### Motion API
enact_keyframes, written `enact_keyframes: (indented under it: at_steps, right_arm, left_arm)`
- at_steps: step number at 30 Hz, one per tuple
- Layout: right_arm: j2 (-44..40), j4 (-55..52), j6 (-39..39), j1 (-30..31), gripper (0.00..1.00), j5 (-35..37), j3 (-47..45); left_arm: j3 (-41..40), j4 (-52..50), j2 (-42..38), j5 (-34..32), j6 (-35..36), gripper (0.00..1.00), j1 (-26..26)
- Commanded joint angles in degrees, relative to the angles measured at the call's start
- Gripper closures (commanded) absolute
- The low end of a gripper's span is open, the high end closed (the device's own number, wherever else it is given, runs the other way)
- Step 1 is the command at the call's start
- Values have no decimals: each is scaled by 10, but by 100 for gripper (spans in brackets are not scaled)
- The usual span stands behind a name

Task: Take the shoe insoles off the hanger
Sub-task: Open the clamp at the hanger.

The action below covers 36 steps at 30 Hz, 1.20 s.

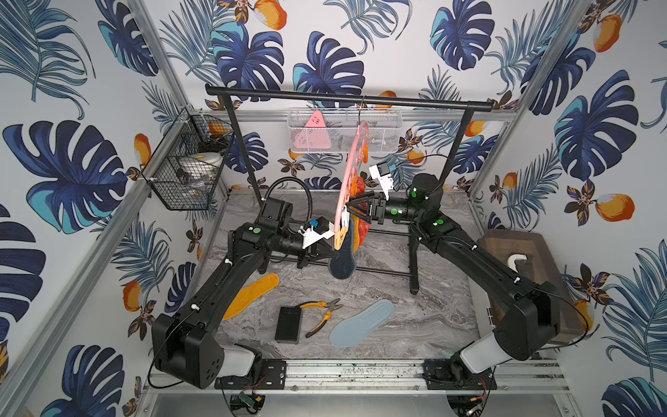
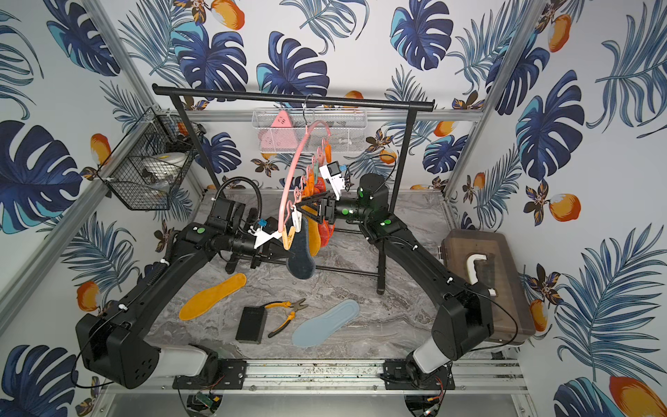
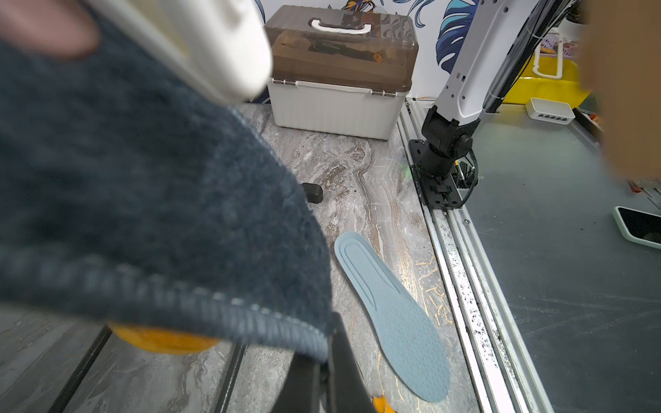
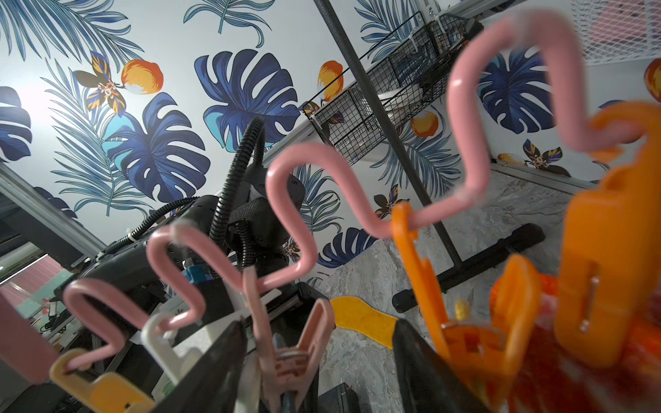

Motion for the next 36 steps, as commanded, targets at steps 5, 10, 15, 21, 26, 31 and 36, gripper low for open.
enact_keyframes:
  at_steps: [5, 10, 15, 21, 26, 31, 36]
  right_arm:
    - [14, 81, 51, 1, 36, -45, 6]
    - [15, 88, 50, 1, 46, -42, 10]
    - [18, 77, 40, 1, 57, -40, 20]
    - [12, 51, 14, 1, 70, -30, 16]
    - [5, 20, -15, 1, 73, -11, 11]
    - [1, -18, -47, 1, 70, 13, 16]
    - [-6, -48, -72, 1, 46, 47, 12]
  left_arm:
    - [15, -38, 6, 18, 28, 100, 7]
    - [19, -45, 9, 19, 33, 100, 9]
    - [25, -59, 12, 18, 40, 100, 12]
    - [18, -57, 6, 13, 33, 100, 20]
    - [11, -63, 6, 11, 35, 100, 27]
    - [-7, -79, 1, -19, 46, 100, 30]
    - [-37, -98, -13, -107, 50, 100, 44]
